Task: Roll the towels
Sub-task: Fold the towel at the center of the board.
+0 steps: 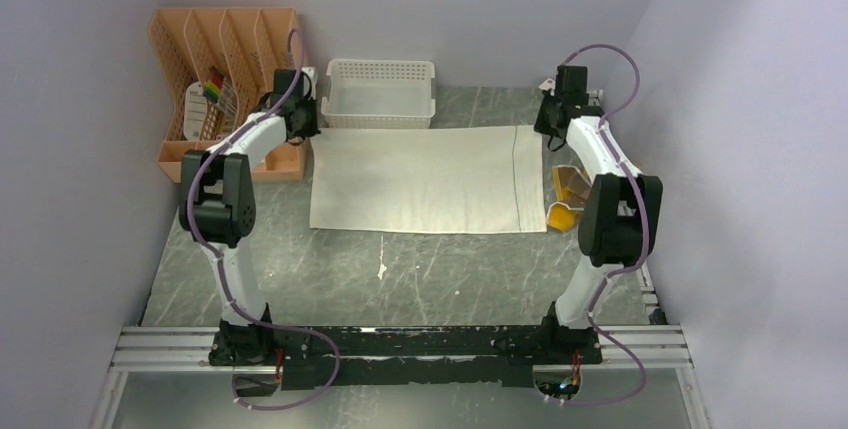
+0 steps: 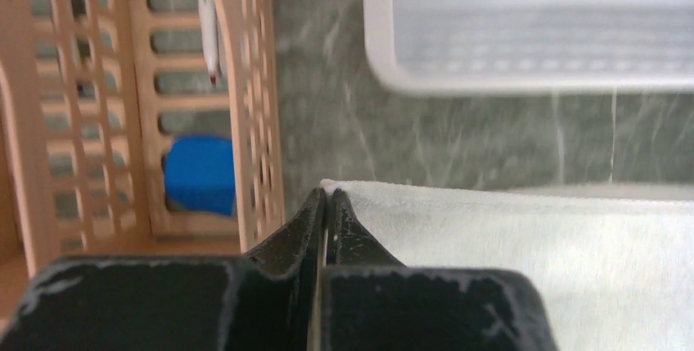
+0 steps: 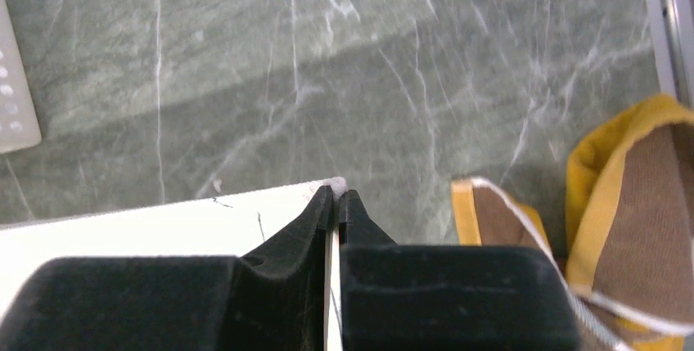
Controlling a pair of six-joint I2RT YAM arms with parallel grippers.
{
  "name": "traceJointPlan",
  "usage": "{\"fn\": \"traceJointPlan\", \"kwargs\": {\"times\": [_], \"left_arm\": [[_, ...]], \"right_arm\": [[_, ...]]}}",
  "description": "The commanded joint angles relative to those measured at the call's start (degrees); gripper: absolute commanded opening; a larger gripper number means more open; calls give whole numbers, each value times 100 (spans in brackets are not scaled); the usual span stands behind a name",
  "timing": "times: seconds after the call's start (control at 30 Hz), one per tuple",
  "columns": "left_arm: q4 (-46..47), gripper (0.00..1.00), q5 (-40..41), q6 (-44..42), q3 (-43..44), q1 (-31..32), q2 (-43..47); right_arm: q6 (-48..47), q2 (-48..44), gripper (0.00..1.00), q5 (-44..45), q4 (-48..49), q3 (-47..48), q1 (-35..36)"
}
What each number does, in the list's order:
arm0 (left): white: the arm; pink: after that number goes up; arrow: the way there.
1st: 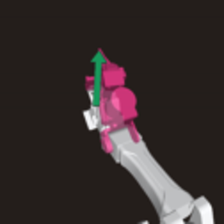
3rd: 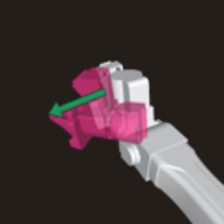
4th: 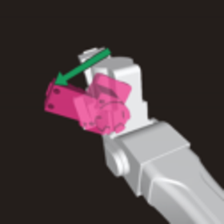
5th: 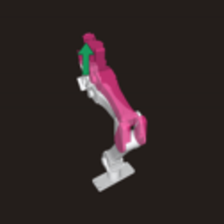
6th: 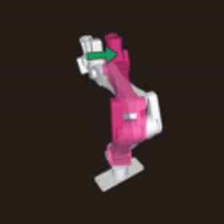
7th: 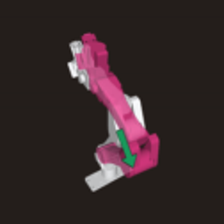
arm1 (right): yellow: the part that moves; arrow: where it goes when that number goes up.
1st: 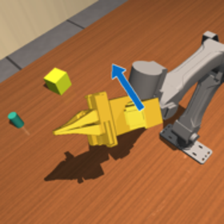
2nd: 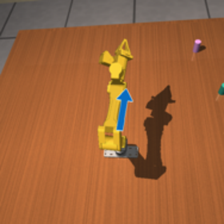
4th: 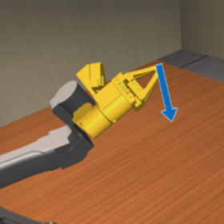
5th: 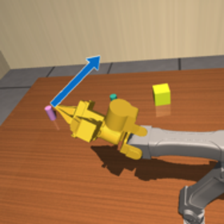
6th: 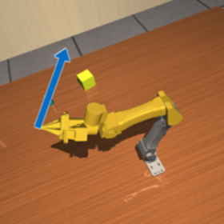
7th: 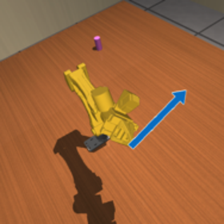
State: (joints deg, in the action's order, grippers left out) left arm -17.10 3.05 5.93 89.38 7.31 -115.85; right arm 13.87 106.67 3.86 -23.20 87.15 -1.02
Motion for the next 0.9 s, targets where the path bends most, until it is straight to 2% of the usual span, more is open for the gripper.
{"fn": "traceJointPlan", "kwargs": {"times": [0.0, 0.1, 0.3, 0.53, 0.67, 0.87], "left_arm": [[1134, 7, -148, 268, -1206, -76, 936], [1615, 7, -278, 523, -2081, -67, 1452], [2014, 7, -360, 1255, -3371, -51, 2329], [2444, 7, 111, 2108, -4994, 171, 3414], [2518, 7, 479, 2306, -5590, 583, 3742], [2445, 7, 703, 2498, -5976, 692, 3781]], "right_arm": [[257, -713, 0, 293, 52, -715, -49], [577, -1137, 0, 467, 91, -1306, -48], [1227, -1776, 0, 688, -211, -2147, -40], [1382, -2041, 0, 678, -445, -2933, -39], [1597, -2055, 0, 720, -440, -3493, -49], [1930, -1908, 0, 878, -511, -3668, -67]]}}
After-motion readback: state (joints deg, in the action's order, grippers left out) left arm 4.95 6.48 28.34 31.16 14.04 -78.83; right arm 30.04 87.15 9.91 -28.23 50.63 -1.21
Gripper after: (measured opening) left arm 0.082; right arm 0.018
